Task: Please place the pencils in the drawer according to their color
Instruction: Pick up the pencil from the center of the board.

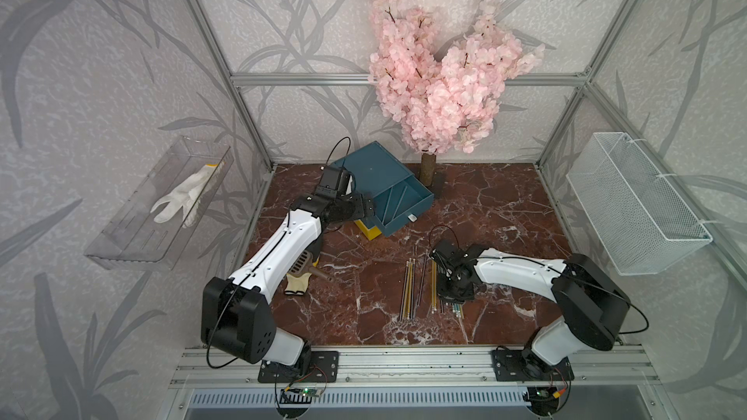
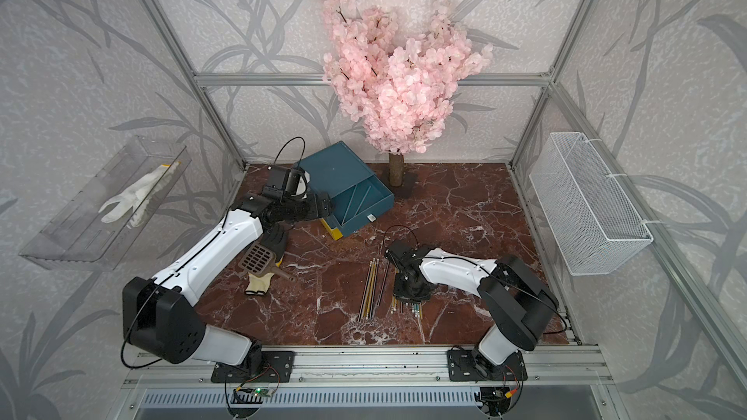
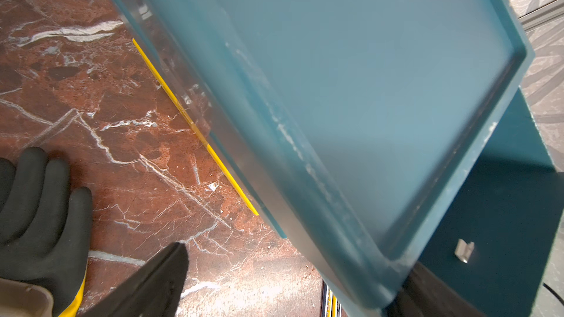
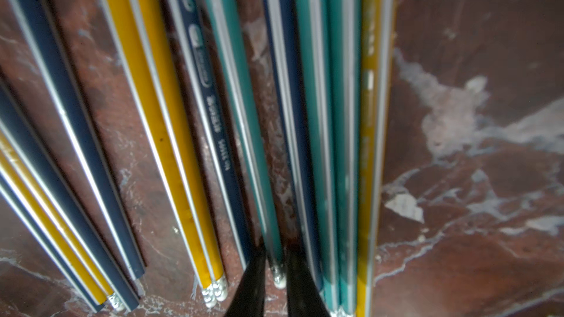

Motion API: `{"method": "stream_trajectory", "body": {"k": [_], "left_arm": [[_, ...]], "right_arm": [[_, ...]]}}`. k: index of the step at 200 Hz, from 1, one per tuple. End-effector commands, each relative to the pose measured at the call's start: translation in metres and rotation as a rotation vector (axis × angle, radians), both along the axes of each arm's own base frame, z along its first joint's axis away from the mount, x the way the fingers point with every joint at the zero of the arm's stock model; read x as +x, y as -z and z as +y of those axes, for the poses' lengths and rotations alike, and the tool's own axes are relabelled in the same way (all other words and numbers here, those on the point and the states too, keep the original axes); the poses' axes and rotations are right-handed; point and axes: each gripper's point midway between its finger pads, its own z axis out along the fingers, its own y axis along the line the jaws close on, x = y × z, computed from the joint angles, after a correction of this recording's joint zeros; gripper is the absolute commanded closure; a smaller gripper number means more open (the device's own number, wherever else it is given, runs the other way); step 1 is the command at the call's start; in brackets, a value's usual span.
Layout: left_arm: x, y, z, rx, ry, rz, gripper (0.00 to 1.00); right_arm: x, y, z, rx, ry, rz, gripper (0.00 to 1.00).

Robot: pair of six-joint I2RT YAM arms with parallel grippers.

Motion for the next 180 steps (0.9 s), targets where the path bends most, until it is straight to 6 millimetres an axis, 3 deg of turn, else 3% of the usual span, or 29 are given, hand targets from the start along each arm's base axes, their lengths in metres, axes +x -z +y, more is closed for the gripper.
{"method": "stream_trajectory", "body": {"k": [1,72,117,133,180], "left_arm": [[0.002,0.001,-0.001,0.016,0.011,-0.001,0.00],[0.001,0.001,0.000,0.018,0.012,-0.006,0.00],[0.002,0.001,-0.001,0.014,0.013,-0.008,0.00],[0.002,0.000,-0.001,0.010,0.010,-0.012,0.00],[0.004,-0.001,-0.001,0.008,0.004,-0.012,0.00]], "right_arm": [[-0.002,0.002,-0.005,-0.043,-0.015,0.020,0.81],[-0.011,0.003,-0.011,-0.141,-0.074,0.055,0.83],[-0.014,0.006,-0.011,-0.145,-0.074,0.066,1.00],[-0.014,0.005,-0.011,-0.140,-0.073,0.064,1.00],[-0.003,-0.023,0.007,-0.035,-0.049,-0.011,1.00]]}}
